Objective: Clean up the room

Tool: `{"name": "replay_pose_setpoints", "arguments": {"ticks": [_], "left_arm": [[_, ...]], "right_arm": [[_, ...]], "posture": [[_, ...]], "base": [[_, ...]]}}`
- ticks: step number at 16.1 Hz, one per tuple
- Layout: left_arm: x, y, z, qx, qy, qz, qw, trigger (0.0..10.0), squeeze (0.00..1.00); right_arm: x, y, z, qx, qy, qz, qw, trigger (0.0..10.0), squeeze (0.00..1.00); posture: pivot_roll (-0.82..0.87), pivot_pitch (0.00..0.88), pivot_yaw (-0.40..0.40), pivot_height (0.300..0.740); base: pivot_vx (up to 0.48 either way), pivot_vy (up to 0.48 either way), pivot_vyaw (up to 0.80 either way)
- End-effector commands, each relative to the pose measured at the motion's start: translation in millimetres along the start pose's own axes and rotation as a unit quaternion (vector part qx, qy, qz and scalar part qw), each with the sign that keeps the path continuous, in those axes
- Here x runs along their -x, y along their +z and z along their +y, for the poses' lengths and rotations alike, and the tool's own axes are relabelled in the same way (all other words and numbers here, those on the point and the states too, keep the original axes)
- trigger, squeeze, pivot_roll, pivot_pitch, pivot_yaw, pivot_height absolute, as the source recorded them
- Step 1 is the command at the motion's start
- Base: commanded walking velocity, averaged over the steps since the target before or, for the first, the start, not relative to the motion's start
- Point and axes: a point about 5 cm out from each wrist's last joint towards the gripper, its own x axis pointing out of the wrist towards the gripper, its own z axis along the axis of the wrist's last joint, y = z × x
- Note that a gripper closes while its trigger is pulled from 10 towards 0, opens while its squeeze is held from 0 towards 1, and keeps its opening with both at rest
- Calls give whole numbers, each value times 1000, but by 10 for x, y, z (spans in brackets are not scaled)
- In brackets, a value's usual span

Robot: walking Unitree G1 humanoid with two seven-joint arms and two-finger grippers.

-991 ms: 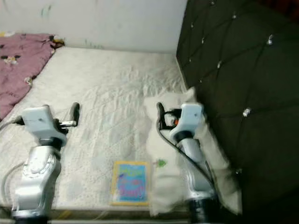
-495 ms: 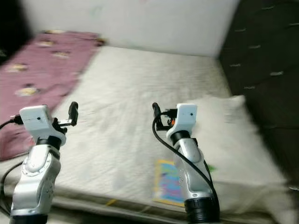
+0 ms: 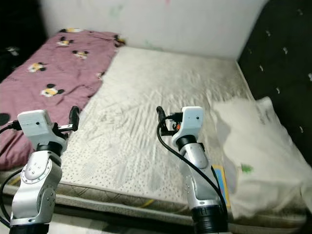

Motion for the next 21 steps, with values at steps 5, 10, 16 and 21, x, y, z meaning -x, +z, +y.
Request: {"name": "replay_pose_setpoints", "arguments": {"ticks": [5,10,16,21], "left_arm": [[11,-16,-78,9,-12,12,1000,10000,0],[-1,-14,-84,8,-13,12,1000,10000,0],[-1,-6,-83,7,-15,9,1000,10000,0],[-1,-6,-83,7,-15,9,1000,10000,0]], "right_arm": [[7,-32,-75,3,-15,10,1000,10000,0],[-7,-54,-76,7,-10,15,1000,10000,0],[-9,-58,-74,7,-9,16,1000,10000,0],[-9,-58,-74,7,-9,16,1000,10000,0]], "posture": [[-29,36,-44,740],[-26,26,-47,740],[-26,26,-47,740],[-26,26,-47,740]], "base": [[0,480,-160],[0,480,0],[0,480,0],[0,480,0]]}}
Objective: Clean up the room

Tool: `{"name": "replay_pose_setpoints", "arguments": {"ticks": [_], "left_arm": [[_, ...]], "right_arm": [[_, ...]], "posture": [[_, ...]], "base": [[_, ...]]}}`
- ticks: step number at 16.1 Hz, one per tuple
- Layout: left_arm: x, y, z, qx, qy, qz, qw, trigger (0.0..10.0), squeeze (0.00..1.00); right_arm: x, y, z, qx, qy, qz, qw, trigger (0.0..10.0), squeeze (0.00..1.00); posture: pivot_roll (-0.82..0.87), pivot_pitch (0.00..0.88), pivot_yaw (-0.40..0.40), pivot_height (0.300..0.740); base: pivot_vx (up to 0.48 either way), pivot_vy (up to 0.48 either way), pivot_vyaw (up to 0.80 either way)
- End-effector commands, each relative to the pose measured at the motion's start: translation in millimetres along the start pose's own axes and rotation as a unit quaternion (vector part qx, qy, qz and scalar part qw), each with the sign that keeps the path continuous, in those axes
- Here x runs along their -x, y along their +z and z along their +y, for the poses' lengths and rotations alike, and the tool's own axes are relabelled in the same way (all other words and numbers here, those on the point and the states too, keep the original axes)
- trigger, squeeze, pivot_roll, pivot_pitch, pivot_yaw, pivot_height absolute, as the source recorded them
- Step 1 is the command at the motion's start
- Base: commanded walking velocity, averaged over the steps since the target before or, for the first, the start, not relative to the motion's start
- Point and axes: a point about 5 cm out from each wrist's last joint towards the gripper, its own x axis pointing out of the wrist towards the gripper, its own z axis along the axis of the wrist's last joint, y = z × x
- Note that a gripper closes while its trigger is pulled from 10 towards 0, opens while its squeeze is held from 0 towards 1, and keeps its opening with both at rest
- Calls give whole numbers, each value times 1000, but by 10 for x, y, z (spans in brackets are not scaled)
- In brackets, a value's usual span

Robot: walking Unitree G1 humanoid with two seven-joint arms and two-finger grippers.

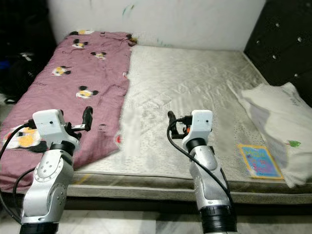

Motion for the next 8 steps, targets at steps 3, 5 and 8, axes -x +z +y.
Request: {"name": "replay_pose_setpoints", "arguments": {"ticks": [3,5,8], "left_arm": [[-6,30,20,-2,4,-4,1000,10000,0],[-6,30,20,-2,4,-4,1000,10000,0],[16,75,-25,12,-26,-23,999,10000,0]], "right_arm": [[-26,66,40,5,9,-11,1000,10000,0],[-26,66,40,5,9,-11,1000,10000,0],[-54,43,41,5,10,-5,1000,10000,0]], "posture": [[-26,26,-47,740],[-26,26,-47,740],[-29,27,-46,740]], "base": [[0,480,0],[0,480,0],[0,320,0]]}}
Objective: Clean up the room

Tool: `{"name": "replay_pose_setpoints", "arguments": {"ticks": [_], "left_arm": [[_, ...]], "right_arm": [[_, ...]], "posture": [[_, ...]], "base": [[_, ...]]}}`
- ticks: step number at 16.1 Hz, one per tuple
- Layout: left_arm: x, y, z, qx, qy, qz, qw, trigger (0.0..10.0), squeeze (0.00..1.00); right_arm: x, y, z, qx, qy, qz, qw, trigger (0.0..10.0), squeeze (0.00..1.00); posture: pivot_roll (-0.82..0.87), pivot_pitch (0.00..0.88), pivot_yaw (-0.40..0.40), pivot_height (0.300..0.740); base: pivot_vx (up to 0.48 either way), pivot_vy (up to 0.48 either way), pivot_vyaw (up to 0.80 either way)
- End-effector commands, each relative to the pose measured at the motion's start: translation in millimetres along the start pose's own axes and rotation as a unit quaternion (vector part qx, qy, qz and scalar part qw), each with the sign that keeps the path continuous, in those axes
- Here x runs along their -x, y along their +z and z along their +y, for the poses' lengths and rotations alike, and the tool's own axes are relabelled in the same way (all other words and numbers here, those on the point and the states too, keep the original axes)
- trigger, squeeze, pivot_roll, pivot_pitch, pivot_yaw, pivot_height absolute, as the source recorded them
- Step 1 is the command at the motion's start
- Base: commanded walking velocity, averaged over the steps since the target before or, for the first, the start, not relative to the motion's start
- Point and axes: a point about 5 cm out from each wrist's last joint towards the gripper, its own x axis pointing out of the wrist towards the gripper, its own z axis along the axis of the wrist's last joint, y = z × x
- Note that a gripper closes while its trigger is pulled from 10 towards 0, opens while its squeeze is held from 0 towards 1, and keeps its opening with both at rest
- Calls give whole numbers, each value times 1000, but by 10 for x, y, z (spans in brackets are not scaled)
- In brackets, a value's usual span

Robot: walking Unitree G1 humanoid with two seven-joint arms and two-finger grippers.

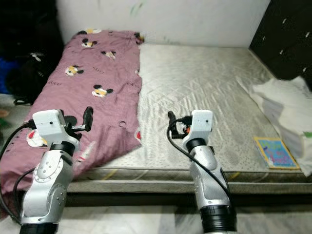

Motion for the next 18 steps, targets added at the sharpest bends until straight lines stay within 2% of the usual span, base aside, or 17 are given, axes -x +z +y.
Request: {"name": "replay_pose_setpoints", "arguments": {"ticks": [1,8,16,18], "left_arm": [[-1,73,-25,10,-15,-19,1000,10000,0],[10,76,-28,16,-23,-22,999,10000,0],[-5,87,-42,18,-30,-25,999,10000,0],[-14,65,-28,22,-11,-18,1000,10000,0]], "right_arm": [[-52,37,35,6,9,-3,1000,10000,0],[-55,31,32,8,10,-3,1000,10000,0],[-73,32,32,9,9,-4,1000,10000,0],[-77,32,33,8,7,-5,1000,10000,0]], "posture": [[-30,26,-46,740],[-31,27,-47,740],[-29,23,-46,740],[-28,23,-45,740]], "base": [[0,0,0],[272,0,0],[403,0,0],[202,0,0]]}}
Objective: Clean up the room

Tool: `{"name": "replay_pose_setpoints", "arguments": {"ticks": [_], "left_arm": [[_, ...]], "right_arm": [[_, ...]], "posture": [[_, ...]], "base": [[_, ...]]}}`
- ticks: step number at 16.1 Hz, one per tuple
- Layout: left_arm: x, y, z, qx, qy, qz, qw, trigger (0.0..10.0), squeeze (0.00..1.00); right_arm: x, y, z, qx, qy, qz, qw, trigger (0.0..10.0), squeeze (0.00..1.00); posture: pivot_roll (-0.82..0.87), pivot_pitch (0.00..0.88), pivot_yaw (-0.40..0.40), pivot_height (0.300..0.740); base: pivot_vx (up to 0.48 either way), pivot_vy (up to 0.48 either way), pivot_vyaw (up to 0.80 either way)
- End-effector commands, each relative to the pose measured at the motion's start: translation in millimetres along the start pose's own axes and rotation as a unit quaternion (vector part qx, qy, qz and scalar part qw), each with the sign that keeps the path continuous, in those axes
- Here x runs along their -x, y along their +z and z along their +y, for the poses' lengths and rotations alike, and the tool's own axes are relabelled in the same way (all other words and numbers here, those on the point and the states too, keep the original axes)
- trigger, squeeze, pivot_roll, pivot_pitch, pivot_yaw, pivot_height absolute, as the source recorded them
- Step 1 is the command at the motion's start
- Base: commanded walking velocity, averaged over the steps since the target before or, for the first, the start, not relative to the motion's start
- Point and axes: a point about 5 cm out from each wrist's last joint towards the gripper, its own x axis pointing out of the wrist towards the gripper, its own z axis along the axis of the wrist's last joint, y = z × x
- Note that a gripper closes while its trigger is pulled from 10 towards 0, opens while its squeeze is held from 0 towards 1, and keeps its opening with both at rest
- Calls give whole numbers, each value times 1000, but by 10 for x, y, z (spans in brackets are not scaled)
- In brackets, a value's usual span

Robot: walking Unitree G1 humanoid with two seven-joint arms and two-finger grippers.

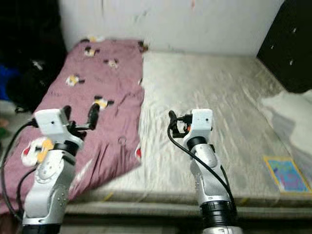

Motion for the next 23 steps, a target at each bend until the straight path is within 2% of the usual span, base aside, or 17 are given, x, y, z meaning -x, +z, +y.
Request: {"name": "replay_pose_setpoints", "arguments": {"ticks": [1,3,5,12,23], "left_arm": [[0,-13,80,-15,26,10,999,10000,0],[-4,-30,71,-25,24,14,999,10000,0],[0,-28,59,-17,14,13,1000,10000,0],[-8,-25,70,-12,17,16,1000,10000,0],[-34,-35,80,-13,31,19,999,10000,0]], "right_arm": [[-31,36,106,-4,15,-8,1000,10000,0],[-33,43,104,-5,13,-12,1000,10000,0],[-38,36,99,-5,12,-10,1000,10000,0],[-50,15,103,-3,14,-3,1000,10000,0],[-91,0,108,-2,22,4,1000,10000,0]], "posture": [[-28,22,-45,740],[-27,22,-44,740],[-28,21,-43,740],[-25,20,-45,740],[-27,12,-49,740]], "base": [[0,0,0],[0,0,0],[0,236,0],[0,470,-766],[0,469,0]]}}
